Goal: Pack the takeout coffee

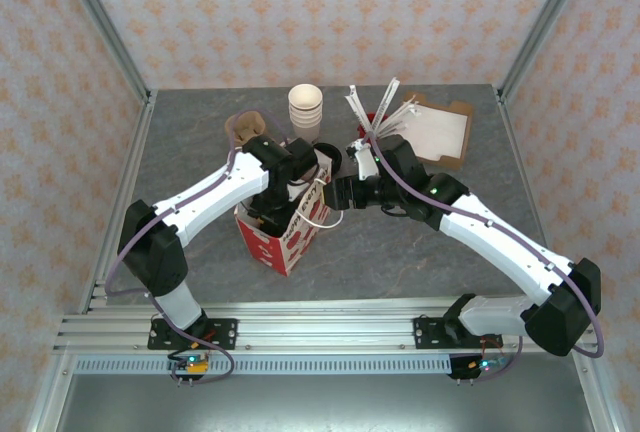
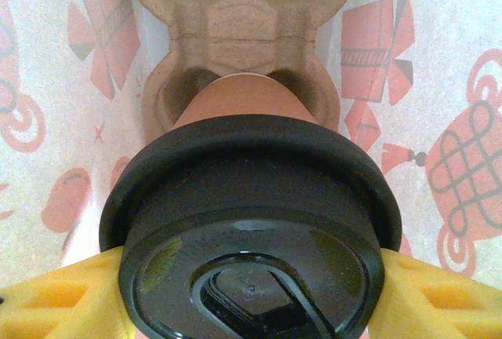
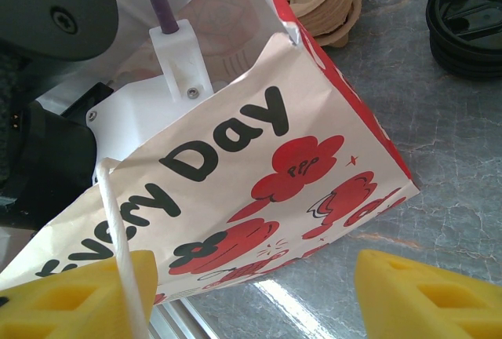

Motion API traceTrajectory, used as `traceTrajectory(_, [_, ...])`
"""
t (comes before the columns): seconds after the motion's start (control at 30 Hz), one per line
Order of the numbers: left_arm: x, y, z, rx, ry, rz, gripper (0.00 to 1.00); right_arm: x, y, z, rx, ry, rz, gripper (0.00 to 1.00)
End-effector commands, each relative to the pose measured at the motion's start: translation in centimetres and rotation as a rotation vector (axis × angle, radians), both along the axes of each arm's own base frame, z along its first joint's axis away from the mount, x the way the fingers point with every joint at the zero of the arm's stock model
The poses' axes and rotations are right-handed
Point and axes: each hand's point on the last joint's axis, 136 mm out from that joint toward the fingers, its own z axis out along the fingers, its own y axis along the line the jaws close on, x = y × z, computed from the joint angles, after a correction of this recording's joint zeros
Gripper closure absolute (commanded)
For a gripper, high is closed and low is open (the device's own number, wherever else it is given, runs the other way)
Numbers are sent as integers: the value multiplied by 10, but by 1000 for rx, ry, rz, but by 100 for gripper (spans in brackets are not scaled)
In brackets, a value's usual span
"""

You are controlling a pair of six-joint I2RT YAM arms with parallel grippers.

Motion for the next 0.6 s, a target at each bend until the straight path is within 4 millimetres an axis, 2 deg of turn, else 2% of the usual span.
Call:
traceTrajectory(0.0, [-1, 14, -11, 93, 25, -14, 60, 3, 1, 6, -6, -25, -5, 32])
traceTrajectory(0.33, [0, 13, 0, 75, 1, -8, 61, 3, 2, 6, -3, -23, -4, 32])
traceTrajectory(0.57, [-3, 13, -2, 74, 12, -6, 61, 3, 2, 6, -3, -22, -7, 32])
